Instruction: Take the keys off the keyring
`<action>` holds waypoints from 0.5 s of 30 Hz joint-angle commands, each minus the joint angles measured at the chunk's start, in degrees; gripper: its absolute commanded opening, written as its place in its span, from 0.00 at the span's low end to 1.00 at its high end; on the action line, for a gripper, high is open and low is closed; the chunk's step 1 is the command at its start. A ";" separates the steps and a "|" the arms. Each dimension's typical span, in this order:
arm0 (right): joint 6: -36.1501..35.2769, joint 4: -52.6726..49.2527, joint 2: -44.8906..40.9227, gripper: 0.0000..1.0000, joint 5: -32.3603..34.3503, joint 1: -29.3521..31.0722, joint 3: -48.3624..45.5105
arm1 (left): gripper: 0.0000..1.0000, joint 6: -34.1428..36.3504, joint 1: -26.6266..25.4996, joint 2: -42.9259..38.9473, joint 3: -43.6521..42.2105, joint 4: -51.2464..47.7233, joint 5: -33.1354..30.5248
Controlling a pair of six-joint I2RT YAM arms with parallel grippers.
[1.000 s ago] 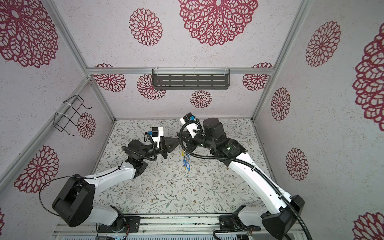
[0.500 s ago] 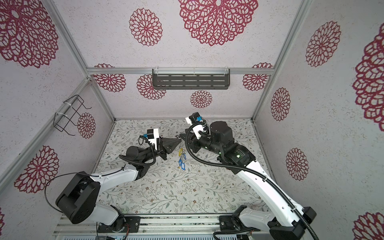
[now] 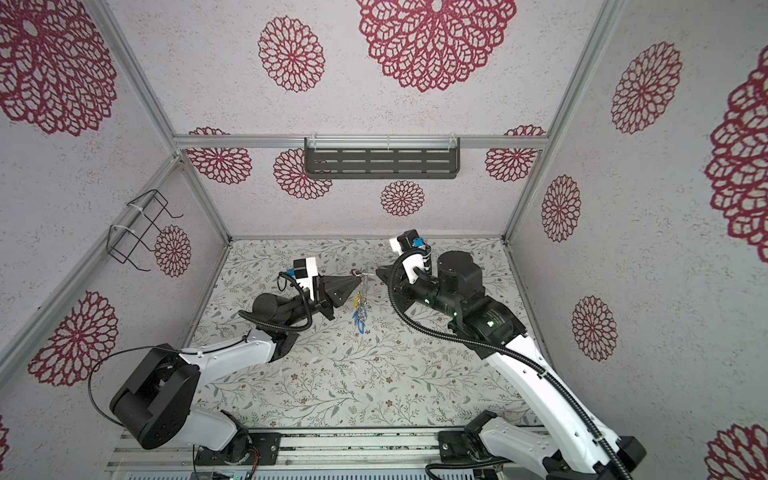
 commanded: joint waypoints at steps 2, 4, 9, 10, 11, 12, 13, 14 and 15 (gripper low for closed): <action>0.88 2.38 0.84 0.27 -4.25 -0.10 -0.20 | 0.00 2.23 -0.34 -2.71 0.10 -1.58 -0.33; 0.83 2.57 1.74 0.27 -4.87 -0.06 0.27 | 0.00 2.26 -0.33 -2.85 0.06 -1.73 -0.32; 0.20 2.97 4.96 0.18 -4.84 -0.10 2.93 | 0.00 1.65 -0.50 -2.53 0.32 -1.47 0.30; -0.06 2.76 5.82 0.15 -5.08 -0.12 4.11 | 0.00 1.61 -0.58 -2.45 0.32 -1.38 0.40; -0.20 2.59 6.60 0.14 -5.27 -0.10 5.23 | 0.00 1.51 -0.67 -2.28 0.32 -1.28 0.63; -0.34 2.59 7.26 0.13 -5.38 -0.10 6.15 | 0.00 1.44 -0.84 -2.18 0.25 -1.21 0.64; -0.47 2.45 7.93 0.13 -5.33 -0.10 7.06 | 0.00 1.45 -1.01 -2.09 0.15 -1.21 0.76; -0.81 2.21 8.35 0.13 -5.25 -0.11 8.05 | 0.00 1.62 -1.18 -2.03 0.01 -1.20 0.88; -1.01 1.92 8.92 0.13 -5.10 -0.15 8.82 | 0.00 1.68 -1.27 -2.04 -0.10 -1.28 0.90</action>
